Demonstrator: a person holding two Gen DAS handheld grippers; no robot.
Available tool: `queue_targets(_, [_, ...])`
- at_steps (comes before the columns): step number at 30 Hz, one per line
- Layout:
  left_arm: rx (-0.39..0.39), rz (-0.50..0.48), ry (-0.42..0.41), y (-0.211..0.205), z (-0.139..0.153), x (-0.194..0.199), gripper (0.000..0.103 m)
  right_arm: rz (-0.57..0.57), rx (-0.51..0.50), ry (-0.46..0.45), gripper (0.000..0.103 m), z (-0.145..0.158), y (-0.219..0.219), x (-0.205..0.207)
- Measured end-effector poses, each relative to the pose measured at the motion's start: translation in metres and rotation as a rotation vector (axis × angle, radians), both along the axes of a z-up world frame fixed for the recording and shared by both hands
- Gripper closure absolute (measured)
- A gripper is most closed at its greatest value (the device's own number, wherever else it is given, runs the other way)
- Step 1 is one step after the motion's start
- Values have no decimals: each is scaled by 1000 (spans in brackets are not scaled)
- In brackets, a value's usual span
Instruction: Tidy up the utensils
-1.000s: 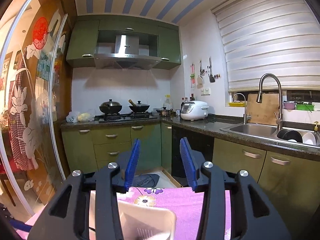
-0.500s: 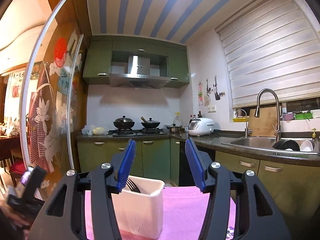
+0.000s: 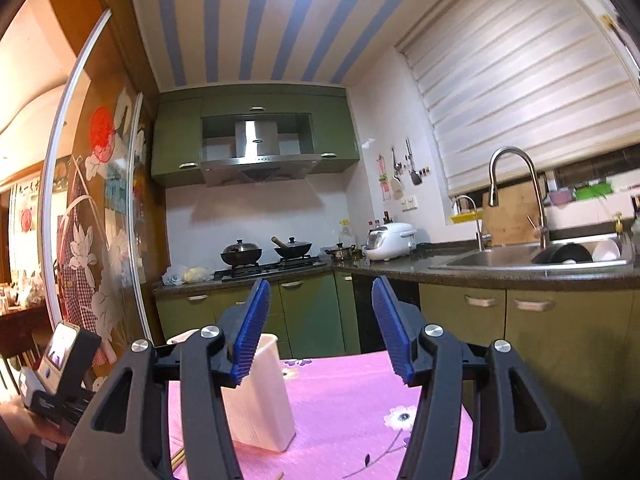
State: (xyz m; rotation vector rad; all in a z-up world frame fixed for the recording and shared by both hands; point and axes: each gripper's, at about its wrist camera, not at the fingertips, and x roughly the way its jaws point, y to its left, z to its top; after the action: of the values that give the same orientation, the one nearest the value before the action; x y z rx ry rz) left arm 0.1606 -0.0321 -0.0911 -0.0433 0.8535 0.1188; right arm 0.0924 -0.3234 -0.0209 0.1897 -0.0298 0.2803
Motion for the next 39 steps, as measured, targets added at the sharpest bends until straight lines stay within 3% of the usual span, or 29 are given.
queue_targets(6, [85,-175,8,-15,5,-2,69,-9,12,16,49,-3,-14,2])
queue_targets(15, [180,-654,35,-48,-13,20,68,-26,-35,22,48,8,1,-9])
queue_targets(17, [188,-721,53,-53,-20,29,68,-34,-49,23,48,9,6,-13])
queue_targets(24, [205,-875,130,-60,-44,44,68,-46,-69,38,48,13,10,-19])
queue_targets(29, [188,-903,137,-62,-48,52,68,-29,-50,52,46,17,13,-13])
queue_targets(36, [188,-964,142,-66,-49,47,93,-22,-50,56,46,20,14,-14])
queue_targets(39, [203,-958,132,-65,-47,39,93,-20,-28,58,46,22,7,-14])
